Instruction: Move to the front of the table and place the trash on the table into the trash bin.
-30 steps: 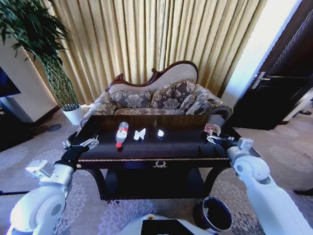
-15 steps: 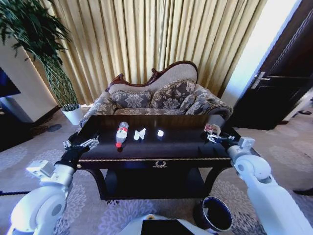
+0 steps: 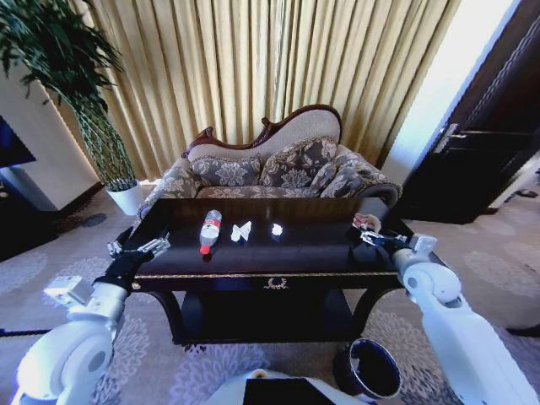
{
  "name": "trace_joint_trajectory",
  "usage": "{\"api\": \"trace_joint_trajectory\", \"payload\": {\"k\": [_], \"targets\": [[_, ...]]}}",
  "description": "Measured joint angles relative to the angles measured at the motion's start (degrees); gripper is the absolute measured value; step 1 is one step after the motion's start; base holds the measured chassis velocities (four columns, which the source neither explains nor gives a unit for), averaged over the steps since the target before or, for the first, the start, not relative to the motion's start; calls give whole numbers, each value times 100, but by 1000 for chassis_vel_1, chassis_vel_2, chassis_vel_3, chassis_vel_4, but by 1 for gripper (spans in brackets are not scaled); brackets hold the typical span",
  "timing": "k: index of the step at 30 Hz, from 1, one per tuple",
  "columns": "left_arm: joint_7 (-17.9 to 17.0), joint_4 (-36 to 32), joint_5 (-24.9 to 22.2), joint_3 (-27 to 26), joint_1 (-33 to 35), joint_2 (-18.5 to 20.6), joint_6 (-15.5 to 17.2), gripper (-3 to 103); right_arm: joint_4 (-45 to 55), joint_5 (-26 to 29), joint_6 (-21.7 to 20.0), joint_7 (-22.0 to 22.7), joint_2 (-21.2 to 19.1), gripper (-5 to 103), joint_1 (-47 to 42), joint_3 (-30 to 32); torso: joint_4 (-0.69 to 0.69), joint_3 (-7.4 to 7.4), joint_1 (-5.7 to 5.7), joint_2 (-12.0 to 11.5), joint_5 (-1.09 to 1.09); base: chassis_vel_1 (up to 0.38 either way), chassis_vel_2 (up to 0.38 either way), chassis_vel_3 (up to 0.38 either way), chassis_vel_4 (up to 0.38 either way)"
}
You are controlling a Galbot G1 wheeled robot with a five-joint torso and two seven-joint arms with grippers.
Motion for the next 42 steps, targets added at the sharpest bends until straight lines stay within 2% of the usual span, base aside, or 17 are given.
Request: {"api": "trace_joint_trajectory", "payload": {"k": [24, 25, 30, 31, 33, 35, 38, 40, 41, 42], "targets": [[-6, 0, 6, -37, -9, -28, -14, 100, -460, -2, 317, -30, -76, 100, 368, -346, 0, 0, 0, 0, 0, 0, 0, 0, 0], [-6, 0, 7, -37, -13, -28, -20, 100, -471, -2, 329, -41, -87, 103, 366, -336, 0, 0, 0, 0, 0, 0, 0, 0, 0], [-4, 0, 40, -1, -10, -32, -101, 100, -508, -24, 414, -188, -102, 95, 358, -326, 0, 0, 0, 0, 0, 0, 0, 0, 0], [1, 0, 54, 8, -10, -29, -116, 100, -525, -33, 438, -235, -104, 90, 360, -326, 0, 0, 0, 0, 0, 0, 0, 0, 0], [2, 0, 58, 10, -9, -25, -119, 100, -538, -35, 446, -263, -105, 90, 366, -328, 0, 0, 0, 0, 0, 0, 0, 0, 0], [5, 0, 65, -3, 2, 7, -124, 100, -586, -40, 475, -381, -107, 77, 393, -335, 0, 0, 0, 0, 0, 0, 0, 0, 0], [5, 0, 65, -16, 5, 14, -126, 100, -595, -41, 489, -416, -108, 71, 397, -338, 0, 0, 0, 0, 0, 0, 0, 0, 0], [6, 0, 62, -56, 20, 28, -134, 100, -596, -51, 547, -531, -107, 61, 384, -340, 1, 0, 0, 0, 0, 0, 0, 0, 0], [6, 0, 62, -56, 20, 28, -134, 100, -596, -51, 547, -531, -107, 61, 384, -340, 1, 0, 0, 0, 0, 0, 0, 0, 0], [6, 0, 60, -60, 21, 29, -136, 100, -586, -51, 554, -546, -105, 55, 368, -340, 0, 0, 0, 0, 0, 0, 0, 0, 0]]}}
